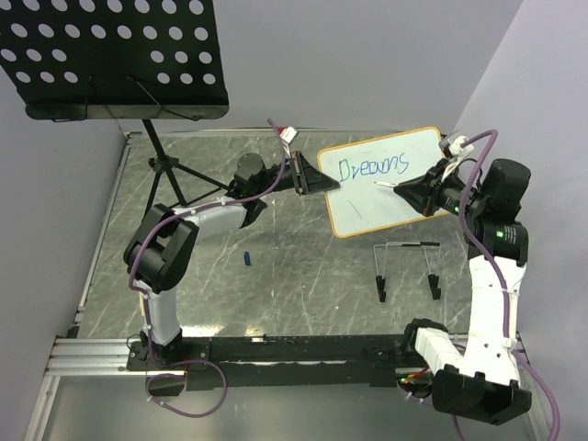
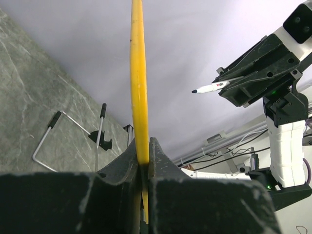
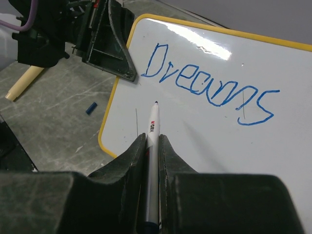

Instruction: Write a sentence on the whiteboard

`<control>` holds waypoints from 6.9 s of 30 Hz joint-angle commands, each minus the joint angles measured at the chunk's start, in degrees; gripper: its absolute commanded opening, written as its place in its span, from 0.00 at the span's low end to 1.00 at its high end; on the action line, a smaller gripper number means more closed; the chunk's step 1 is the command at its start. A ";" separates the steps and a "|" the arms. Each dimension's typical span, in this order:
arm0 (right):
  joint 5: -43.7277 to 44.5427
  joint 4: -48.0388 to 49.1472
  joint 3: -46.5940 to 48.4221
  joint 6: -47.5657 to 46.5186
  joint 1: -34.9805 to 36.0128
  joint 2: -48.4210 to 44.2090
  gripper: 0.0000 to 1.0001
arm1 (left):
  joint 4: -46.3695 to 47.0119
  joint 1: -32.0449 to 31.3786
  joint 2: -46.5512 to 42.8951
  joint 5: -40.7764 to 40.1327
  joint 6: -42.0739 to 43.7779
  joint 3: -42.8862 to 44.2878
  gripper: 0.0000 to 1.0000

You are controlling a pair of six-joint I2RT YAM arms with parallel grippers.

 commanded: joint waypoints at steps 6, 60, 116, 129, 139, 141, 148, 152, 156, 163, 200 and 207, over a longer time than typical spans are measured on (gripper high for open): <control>-1.44 -0.50 -0.76 -3.26 1.14 -0.87 0.00 | 8.28 -0.10 -4.97 -0.93 -0.27 0.43 0.01; 4.53 -3.49 1.26 -7.39 4.57 -0.87 0.00 | 8.98 -0.10 -6.64 -1.99 -0.45 -1.77 0.01; 12.70 -2.35 4.42 -9.50 22.58 5.19 0.00 | 12.50 0.87 -8.31 -5.41 -3.70 -5.29 0.01; 22.11 -1.29 6.18 -9.86 26.63 6.34 0.00 | 9.86 -1.16 -7.87 -10.25 -2.91 -4.67 0.01; 23.96 -1.99 4.95 -10.82 27.51 7.13 0.00 | 10.21 -1.07 -8.23 -10.34 -3.08 -4.84 0.01; 24.05 -2.26 5.04 -11.00 27.51 7.13 0.00 | 9.95 -1.07 -8.40 -10.51 -3.00 -4.67 0.01; 23.61 -4.72 3.90 -12.31 27.60 5.73 0.00 | 9.24 -0.28 -8.75 -11.74 -2.38 -4.58 0.01; 23.43 -6.39 2.41 -12.84 27.51 4.76 0.00 | 8.89 0.42 -9.02 -12.27 -2.29 -4.67 0.01; 23.87 -7.18 1.09 -13.11 27.51 3.44 0.00 | 8.80 1.04 -9.28 -12.62 -2.20 -4.93 0.01; 27.91 -5.61 1.34 -12.23 27.42 3.61 0.00 | 8.89 1.48 -9.28 -11.75 -2.29 -5.28 0.01; 27.56 -4.37 5.74 -10.12 26.90 8.63 0.00 | 12.32 1.30 -8.05 -8.93 -4.66 -6.34 0.01; 26.78 -5.16 5.31 -9.86 26.81 6.87 0.00 | 11.18 1.30 -7.87 -9.28 -4.05 -5.99 0.01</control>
